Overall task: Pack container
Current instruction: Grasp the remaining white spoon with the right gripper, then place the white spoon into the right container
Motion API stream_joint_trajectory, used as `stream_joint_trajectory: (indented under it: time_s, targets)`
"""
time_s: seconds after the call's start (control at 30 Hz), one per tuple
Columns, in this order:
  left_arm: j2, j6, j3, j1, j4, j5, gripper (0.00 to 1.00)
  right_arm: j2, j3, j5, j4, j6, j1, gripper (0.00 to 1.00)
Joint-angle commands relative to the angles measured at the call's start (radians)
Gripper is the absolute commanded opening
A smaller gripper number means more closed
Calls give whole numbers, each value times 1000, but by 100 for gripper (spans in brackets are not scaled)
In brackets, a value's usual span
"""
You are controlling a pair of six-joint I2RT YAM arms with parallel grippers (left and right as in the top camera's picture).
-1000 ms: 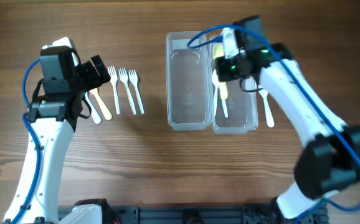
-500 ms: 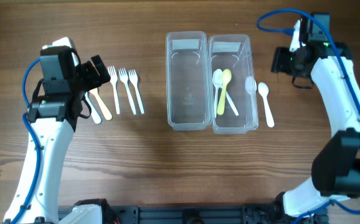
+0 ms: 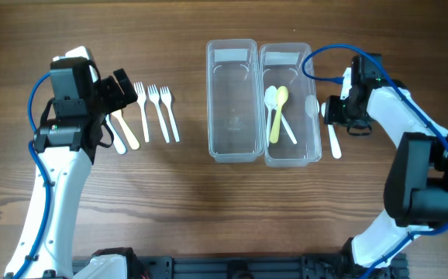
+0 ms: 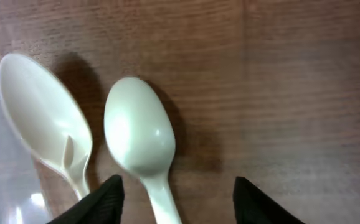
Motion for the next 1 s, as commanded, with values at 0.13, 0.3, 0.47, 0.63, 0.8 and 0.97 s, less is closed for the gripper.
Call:
stream_joint_trajectory:
  time_s: [0.13, 0.3, 0.47, 0.63, 0.8, 0.97]
  targets:
    - [7, 12, 19, 5, 2, 11, 100, 94, -13, -14, -6, -39, 6, 36]
    - [7, 12, 19, 5, 2, 11, 100, 104, -13, 10, -13, -32, 6, 17]
    - [6, 12, 19, 5, 2, 11, 100, 45, 61, 51, -60, 35, 6, 15]
    - [7, 12, 19, 5, 2, 11, 100, -121, 153, 16, -111, 43, 18, 14]
    - [7, 12, 19, 5, 2, 12, 100, -265, 155, -55, -115, 67, 121, 12]
    - [6, 12, 19, 5, 2, 12, 100, -269, 155, 22, -113, 103, 216, 27]
